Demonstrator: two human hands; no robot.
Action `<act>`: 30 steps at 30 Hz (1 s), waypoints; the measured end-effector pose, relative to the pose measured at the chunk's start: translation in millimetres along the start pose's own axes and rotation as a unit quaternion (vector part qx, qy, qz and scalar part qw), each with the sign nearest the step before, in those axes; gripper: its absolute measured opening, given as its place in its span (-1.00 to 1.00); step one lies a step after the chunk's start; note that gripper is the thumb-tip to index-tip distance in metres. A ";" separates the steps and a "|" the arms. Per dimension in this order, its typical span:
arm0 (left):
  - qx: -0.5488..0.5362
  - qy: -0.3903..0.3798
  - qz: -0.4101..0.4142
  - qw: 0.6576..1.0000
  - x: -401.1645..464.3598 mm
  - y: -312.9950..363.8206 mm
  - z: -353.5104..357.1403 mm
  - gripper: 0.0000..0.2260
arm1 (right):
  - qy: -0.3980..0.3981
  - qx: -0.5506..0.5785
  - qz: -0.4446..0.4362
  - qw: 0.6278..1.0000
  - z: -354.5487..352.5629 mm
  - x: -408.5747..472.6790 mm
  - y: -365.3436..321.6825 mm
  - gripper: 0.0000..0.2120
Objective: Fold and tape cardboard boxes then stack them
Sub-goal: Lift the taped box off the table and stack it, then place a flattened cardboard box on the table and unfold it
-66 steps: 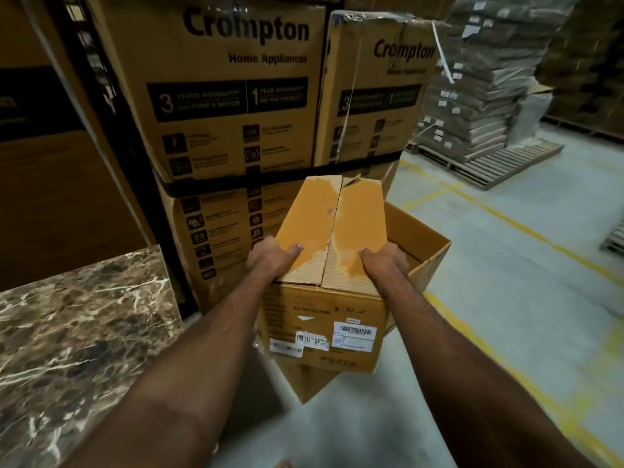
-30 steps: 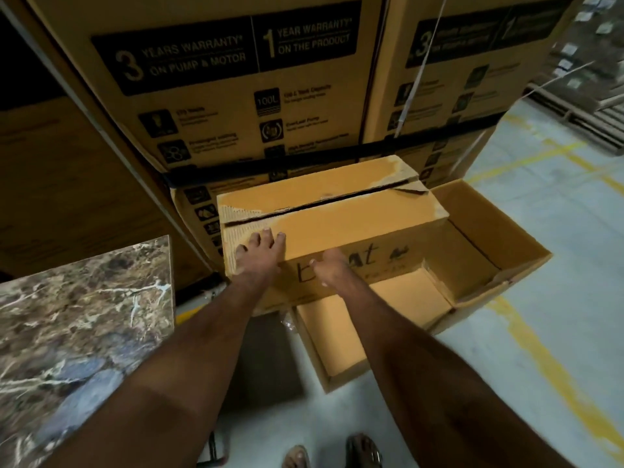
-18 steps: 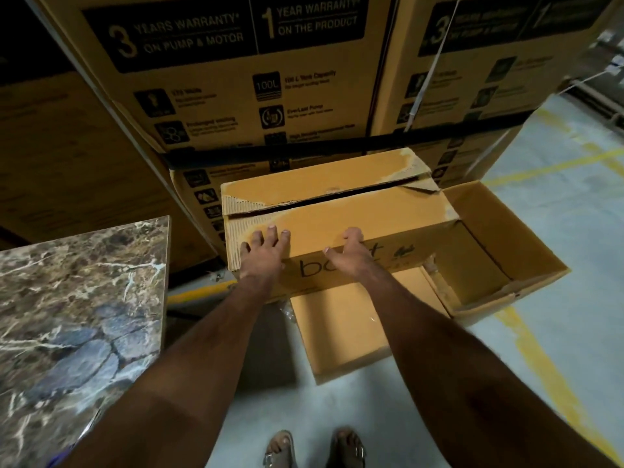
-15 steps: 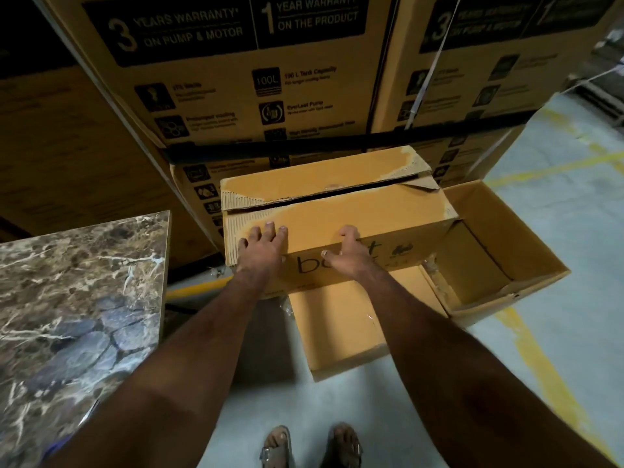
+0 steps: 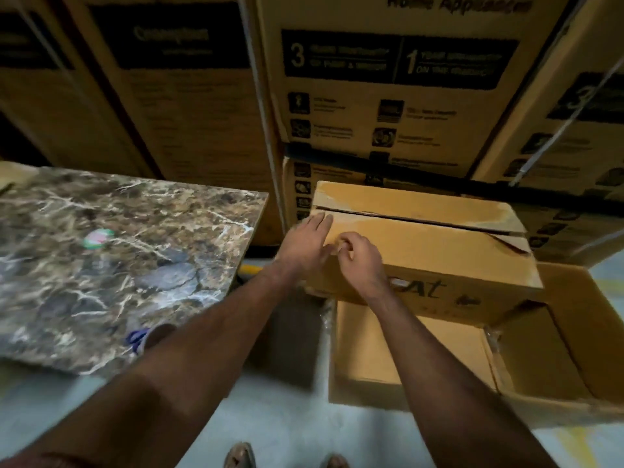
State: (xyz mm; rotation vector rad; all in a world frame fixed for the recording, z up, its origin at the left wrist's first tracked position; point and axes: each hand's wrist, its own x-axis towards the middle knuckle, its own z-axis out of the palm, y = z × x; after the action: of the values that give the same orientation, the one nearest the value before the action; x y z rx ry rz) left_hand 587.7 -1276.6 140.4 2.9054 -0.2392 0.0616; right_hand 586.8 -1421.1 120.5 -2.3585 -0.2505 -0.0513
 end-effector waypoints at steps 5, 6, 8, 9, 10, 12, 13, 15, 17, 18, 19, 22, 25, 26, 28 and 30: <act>-0.076 0.081 -0.057 0.992 -77.0 -78.7 -48.3 -0.53 | -0.059 0.059 -0.111 0.990 41.9 -14.0 -84.6 -0.78; -0.076 0.092 -0.075 0.990 -91.3 -99.7 -56.7 -0.54 | -0.080 0.077 -0.135 0.985 53.6 -16.9 -105.0 -0.79; -0.083 0.119 -0.123 0.982 -119.3 -139.8 -74.7 -0.55 | -0.116 0.104 -0.174 0.972 77.7 -19.9 -149.5 -0.80; -0.093 0.135 -0.147 0.975 -133.2 -157.5 -81.9 -0.56 | -0.129 0.115 -0.185 0.967 90.1 -21.7 -171.1 -0.80; -0.105 0.153 -0.167 0.968 -149.0 -174.3 -88.5 -0.58 | -0.139 0.127 -0.195 0.963 105.4 -25.0 -192.1 -0.79; -0.129 0.182 -0.194 0.955 -186.4 -207.6 -99.1 -0.61 | -0.157 0.146 -0.210 0.954 141.0 -36.9 -234.4 -0.79; -0.136 0.196 -0.204 0.949 -207.6 -227.3 -104.5 -0.61 | -0.167 0.156 -0.215 0.950 163.2 -43.9 -256.4 -0.80; -0.135 0.218 -0.233 0.938 -255.7 -274.7 -119.0 -0.63 | -0.196 0.174 -0.227 0.938 214.3 -61.9 -306.9 -0.82; -0.121 0.231 -0.270 0.927 -306.5 -328.4 -140.3 -0.64 | -0.222 0.190 -0.244 0.925 267.2 -83.1 -364.1 -0.83; -0.109 0.241 -0.284 0.922 -330.2 -355.9 -151.3 -0.65 | -0.230 0.201 -0.253 0.918 292.3 -92.4 -392.8 -0.83; -0.100 0.244 -0.298 0.917 -354.8 -381.0 -160.7 -0.67 | -0.239 0.207 -0.259 0.913 315.4 -103.0 -420.0 -0.83; -0.082 0.239 -0.353 0.901 -432.4 -448.6 -175.5 -0.67 | -0.273 0.202 -0.262 0.903 380.9 -135.6 -486.6 -0.80; -0.077 0.227 -0.400 0.885 -497.3 -507.7 -184.2 -0.66 | -0.306 0.197 -0.263 0.893 432.7 -164.8 -541.1 -0.79; -0.071 0.228 -0.413 0.879 -514.2 -526.0 -189.8 -0.66 | -0.317 0.196 -0.267 0.889 449.0 -172.2 -560.0 -0.79; -0.070 0.233 -0.429 0.870 -540.2 -562.0 -200.0 -0.68 | -0.327 0.188 -0.279 0.883 482.7 -181.7 -596.9 -0.79; -0.082 0.236 -0.434 0.866 -558.7 -594.7 -198.3 -0.71 | -0.343 0.182 -0.281 0.878 517.5 -186.5 -620.5 -0.79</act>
State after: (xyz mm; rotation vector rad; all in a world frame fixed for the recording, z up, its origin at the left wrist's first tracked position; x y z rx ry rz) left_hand 131.2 -572.4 169.4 2.4457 1.0696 0.5473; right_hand 263.8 -658.1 155.2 -1.7742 -1.1753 0.5209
